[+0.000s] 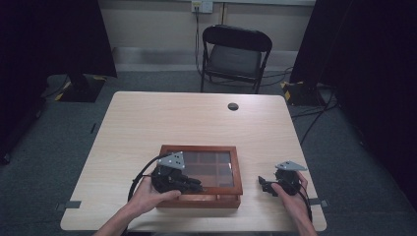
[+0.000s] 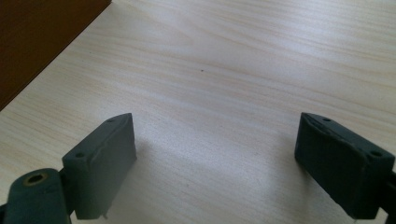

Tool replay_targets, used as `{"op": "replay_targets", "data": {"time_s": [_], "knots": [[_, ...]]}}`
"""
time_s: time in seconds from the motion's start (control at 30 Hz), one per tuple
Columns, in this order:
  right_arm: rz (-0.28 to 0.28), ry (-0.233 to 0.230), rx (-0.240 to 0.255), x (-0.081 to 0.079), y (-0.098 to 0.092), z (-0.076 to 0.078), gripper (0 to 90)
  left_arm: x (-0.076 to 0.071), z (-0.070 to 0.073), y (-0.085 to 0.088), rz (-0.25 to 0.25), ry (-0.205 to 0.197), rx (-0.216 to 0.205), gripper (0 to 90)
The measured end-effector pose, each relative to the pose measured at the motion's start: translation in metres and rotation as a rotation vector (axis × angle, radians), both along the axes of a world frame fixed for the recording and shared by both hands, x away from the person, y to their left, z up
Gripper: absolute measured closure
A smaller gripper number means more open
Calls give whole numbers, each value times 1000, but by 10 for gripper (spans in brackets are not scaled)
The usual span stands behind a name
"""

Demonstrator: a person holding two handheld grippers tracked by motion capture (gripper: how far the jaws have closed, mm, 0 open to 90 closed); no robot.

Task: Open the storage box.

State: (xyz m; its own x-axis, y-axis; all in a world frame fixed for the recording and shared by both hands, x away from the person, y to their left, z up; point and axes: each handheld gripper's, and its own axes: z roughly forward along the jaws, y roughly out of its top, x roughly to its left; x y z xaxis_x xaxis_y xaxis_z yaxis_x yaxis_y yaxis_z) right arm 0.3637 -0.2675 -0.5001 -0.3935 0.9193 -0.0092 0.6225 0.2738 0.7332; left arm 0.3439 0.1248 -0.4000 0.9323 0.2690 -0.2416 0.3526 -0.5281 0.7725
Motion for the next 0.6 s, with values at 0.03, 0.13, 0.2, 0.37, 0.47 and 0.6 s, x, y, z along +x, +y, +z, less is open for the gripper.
{"op": "replay_targets", "data": {"time_s": [0.03, 0.13, 0.2, 0.37, 0.47, 0.6], "knots": [[0, 0, 0, 0, 0, 0, 118, 0, 0, 0, -3, 0, 2, 812], [0, 0, 0, 0, 0, 0, 118, 0, 1, 0, -3, -6, -1, 812], [0, 0, 0, 0, 0, 0, 118, 1, 2, 0, -5, -8, 7, 812], [-1, 1, 0, 0, 0, 0, 118, 1, 3, 0, -8, -3, 7, 812], [0, 0, 0, 0, 0, 0, 118, 2, 3, 0, -10, -2, 14, 812], [0, 0, 0, 0, 0, 0, 118, 2, 5, -1, -6, 2, 10, 812]]}}
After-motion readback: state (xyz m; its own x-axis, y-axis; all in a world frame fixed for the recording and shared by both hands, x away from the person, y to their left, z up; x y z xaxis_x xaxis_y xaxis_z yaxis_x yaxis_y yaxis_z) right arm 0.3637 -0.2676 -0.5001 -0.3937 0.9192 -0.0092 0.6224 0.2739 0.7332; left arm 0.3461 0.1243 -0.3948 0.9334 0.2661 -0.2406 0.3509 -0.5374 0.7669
